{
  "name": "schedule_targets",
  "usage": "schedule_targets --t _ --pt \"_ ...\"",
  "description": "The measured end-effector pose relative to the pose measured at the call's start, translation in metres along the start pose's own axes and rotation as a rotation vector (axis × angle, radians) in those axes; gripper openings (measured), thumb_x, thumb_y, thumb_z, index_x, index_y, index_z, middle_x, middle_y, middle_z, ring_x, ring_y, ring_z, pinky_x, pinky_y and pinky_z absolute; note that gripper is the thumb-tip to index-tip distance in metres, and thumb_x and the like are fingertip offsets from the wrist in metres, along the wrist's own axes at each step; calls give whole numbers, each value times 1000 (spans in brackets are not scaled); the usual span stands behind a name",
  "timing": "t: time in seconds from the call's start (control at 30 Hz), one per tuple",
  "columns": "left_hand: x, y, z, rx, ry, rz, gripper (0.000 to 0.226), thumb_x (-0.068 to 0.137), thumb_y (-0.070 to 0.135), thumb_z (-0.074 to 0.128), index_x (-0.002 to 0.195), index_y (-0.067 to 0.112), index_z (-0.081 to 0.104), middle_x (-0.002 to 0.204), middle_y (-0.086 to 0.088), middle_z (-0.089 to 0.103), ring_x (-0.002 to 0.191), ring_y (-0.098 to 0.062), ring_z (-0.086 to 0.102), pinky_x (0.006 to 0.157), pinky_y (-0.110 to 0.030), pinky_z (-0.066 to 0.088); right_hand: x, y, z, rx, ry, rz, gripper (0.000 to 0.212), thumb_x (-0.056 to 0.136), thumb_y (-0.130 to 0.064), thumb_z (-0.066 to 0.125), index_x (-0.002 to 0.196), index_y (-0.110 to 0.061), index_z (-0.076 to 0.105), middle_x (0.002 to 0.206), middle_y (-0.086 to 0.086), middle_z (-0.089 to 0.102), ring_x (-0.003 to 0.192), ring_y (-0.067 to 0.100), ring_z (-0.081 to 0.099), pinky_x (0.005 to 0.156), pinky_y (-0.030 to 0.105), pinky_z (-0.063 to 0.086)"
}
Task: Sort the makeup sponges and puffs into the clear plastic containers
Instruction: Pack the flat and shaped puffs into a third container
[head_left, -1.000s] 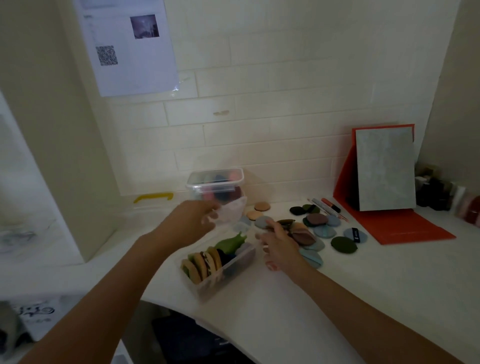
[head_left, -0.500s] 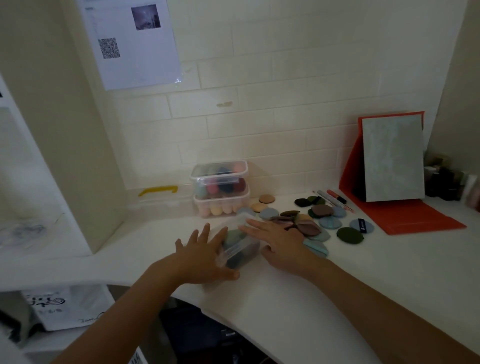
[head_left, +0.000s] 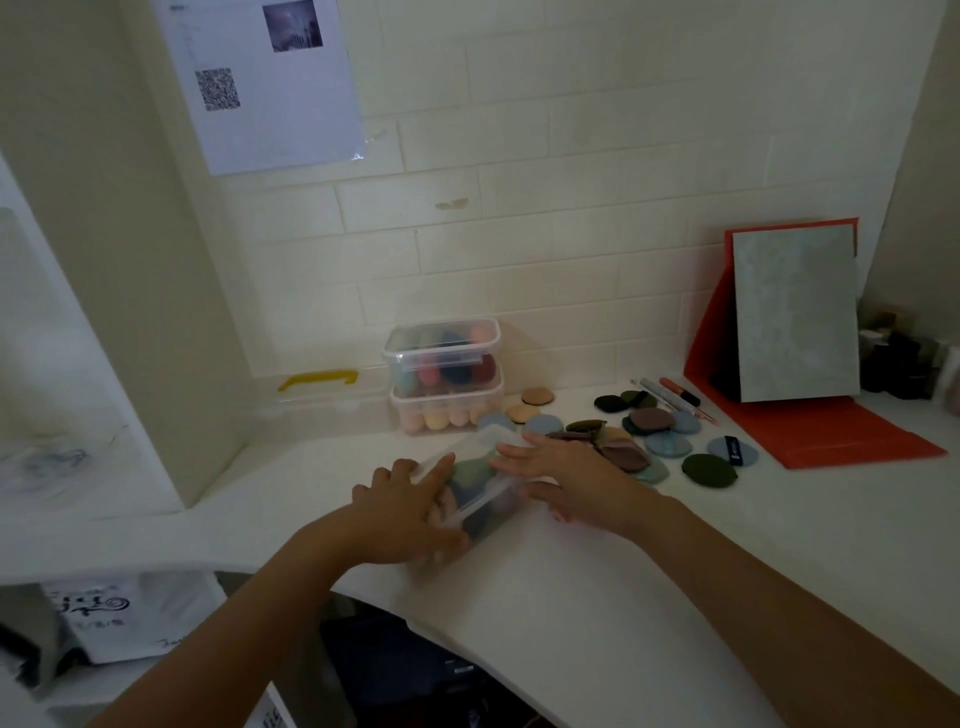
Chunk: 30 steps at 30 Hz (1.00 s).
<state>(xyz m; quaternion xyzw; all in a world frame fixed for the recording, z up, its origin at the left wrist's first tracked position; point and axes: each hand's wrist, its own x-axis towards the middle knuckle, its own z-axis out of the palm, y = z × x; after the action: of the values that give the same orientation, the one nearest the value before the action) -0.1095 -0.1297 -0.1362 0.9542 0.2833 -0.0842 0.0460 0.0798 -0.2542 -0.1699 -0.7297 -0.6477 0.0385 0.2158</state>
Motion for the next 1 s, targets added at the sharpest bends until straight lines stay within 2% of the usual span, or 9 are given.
schedule_targets --t 0.17,0.3,0.43,0.6,0.67,0.73,0.8,0.93,1.0 --pt "0 0 1 -2 44 41 85 86 56 50 146 39 -7 152 -7 10 134 -30 21 110 -42 22 7 2 0 -116 11 -3 51 92 -14 58 140 -23 42 147 -9 37 142 14 25 116 26 20" --pt "2 -1 1 4 42 66 83 87 55 48 146 39 -8 152 -6 9 134 -31 20 110 -42 21 10 1 -2 149 102 76 41 82 -12 70 122 -15 62 132 5 57 128 18 47 110 31 35" --pt "4 -3 1 4 47 73 82 87 54 49 146 40 -7 151 -6 11 132 -31 22 110 -41 22 13 1 -4 122 164 137 38 72 -23 79 109 -19 71 119 1 67 115 15 56 102 24 39" --pt "8 -5 -3 -35 62 57 82 85 52 54 146 40 -1 149 -5 18 129 -28 27 108 -40 25 10 -2 0 177 172 137 31 79 -13 73 109 -7 70 122 4 65 116 10 56 90 -4 30" --pt "8 -5 -3 -46 88 40 82 85 53 54 146 40 2 148 -6 21 129 -28 28 107 -40 27 8 -5 4 275 237 193 34 77 -15 75 110 -11 70 120 0 66 111 11 60 94 5 39" --pt "8 -5 -1 -38 108 15 82 83 59 53 146 41 3 149 -6 21 130 -29 28 107 -40 27 6 -7 10 332 298 253 38 76 -20 77 113 -19 69 122 -2 64 112 17 61 98 31 48" --pt "8 -4 1 -31 112 -21 84 81 64 52 145 43 3 148 -8 22 130 -30 28 106 -41 28 1 -12 13 317 316 274 41 79 -25 74 119 -23 66 134 0 56 125 14 51 105 31 41" --pt "7 -2 2 -72 100 -98 92 74 66 58 144 45 3 140 -12 30 125 -31 32 103 -44 32 -1 -21 17 53 272 194 44 95 -25 54 138 -18 46 147 -1 41 136 10 35 100 6 15" --pt "4 -4 0 -159 67 -92 98 71 63 65 145 42 4 142 -12 28 127 -31 29 105 -44 32 1 -24 22 18 257 198 45 99 -20 46 143 -14 37 151 1 34 140 11 29 105 9 11"
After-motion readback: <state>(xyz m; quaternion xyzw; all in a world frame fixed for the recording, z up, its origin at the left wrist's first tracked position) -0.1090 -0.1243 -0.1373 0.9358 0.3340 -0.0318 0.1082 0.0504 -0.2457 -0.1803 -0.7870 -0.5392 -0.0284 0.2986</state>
